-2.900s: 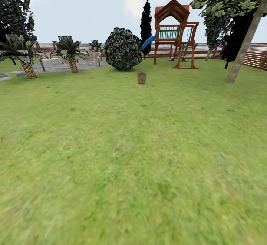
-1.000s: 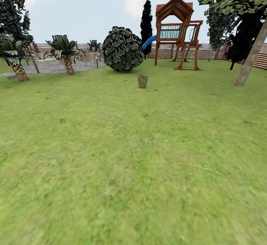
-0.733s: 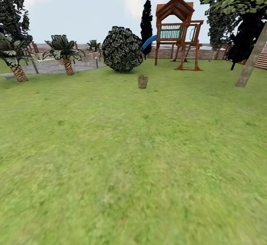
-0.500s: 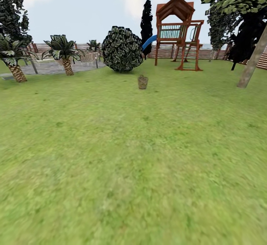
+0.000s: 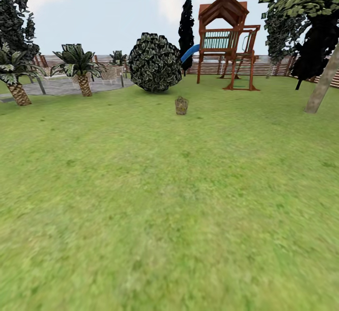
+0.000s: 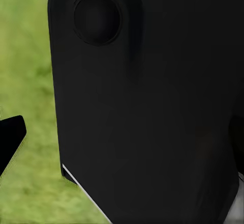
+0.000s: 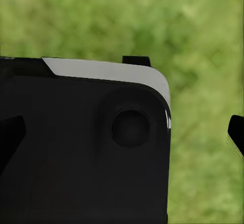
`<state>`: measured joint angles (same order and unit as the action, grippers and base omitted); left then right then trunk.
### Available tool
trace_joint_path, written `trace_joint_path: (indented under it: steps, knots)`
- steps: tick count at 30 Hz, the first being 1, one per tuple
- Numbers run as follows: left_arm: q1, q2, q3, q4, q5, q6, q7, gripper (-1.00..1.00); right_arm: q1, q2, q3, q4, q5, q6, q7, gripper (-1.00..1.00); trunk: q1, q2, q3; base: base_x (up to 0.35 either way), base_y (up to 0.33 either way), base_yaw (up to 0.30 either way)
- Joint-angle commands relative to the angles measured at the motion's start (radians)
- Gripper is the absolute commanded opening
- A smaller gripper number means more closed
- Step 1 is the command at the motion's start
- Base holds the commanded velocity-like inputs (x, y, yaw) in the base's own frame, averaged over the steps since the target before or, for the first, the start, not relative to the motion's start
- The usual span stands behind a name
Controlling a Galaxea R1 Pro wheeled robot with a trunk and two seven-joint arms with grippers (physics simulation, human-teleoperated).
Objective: Take the three Easter eggs out of the wicker basket on the lawn in the garden, then place them on the lawn next to a single tree (choose any tree) so that all three eggs are next to the same tree and none are left in the basket.
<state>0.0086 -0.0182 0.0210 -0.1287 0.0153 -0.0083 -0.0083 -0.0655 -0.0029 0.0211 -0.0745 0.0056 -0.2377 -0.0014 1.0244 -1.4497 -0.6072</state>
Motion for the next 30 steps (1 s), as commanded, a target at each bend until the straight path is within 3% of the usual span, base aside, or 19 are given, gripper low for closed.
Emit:
trace_joint_path:
  steps: [1,30]
  knots:
    - [0.001,0.0,0.002,-0.002,0.002,-0.001,-0.001,1.0,0.0,0.0,0.002,0.001,0.001,-0.003,0.0,1.0,0.001,0.0,-0.001,0.342,0.0,0.0]
    - [0.001,0.0,0.003,-0.002,0.002,-0.001,-0.001,1.0,0.0,0.0,0.002,0.001,0.001,-0.003,0.0,1.0,0.001,0.0,-0.001,0.342,0.0,0.0]
